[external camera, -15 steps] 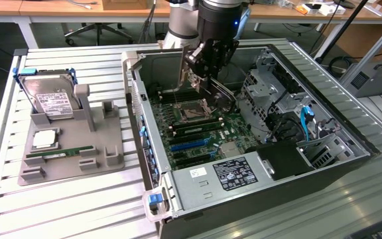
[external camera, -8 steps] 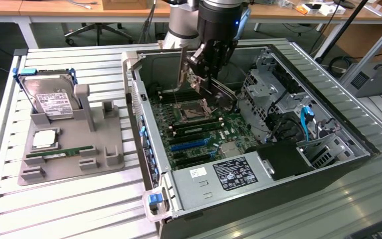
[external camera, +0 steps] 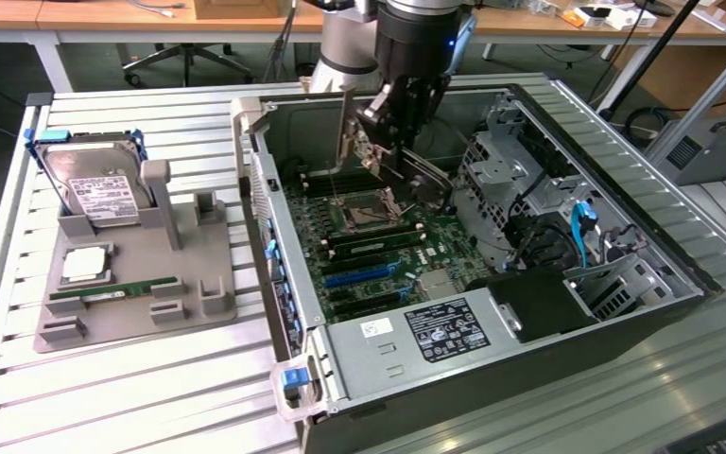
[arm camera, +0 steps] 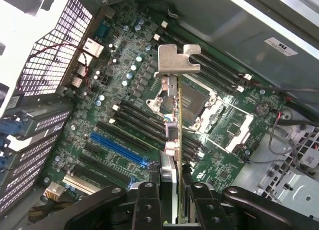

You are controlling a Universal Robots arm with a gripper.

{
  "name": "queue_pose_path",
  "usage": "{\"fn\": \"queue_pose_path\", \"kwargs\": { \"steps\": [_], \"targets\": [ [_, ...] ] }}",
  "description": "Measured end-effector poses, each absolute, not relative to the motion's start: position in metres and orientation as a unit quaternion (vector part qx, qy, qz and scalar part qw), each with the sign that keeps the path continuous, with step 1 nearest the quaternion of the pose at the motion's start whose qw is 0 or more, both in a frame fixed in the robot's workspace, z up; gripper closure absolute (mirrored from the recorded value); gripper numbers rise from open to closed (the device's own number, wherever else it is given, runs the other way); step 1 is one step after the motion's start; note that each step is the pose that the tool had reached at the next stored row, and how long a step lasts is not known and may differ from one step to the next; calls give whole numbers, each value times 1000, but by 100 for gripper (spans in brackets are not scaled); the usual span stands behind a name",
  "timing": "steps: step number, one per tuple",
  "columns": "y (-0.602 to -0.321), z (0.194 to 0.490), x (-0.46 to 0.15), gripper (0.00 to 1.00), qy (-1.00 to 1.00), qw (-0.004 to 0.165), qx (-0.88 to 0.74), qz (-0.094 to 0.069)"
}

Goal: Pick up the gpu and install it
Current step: 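Insert the gpu into the slot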

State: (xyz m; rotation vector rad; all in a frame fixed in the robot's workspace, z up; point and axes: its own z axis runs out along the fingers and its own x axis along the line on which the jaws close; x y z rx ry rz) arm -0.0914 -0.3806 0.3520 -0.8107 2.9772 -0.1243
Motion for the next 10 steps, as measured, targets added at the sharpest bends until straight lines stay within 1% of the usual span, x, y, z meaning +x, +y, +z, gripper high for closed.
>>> {"fn": "queue_pose_path", "kwargs": {
  "steps": [10],
  "targets": [
    [-381, 352, -91, 73, 954, 28, -295, -40]
  ]
}}
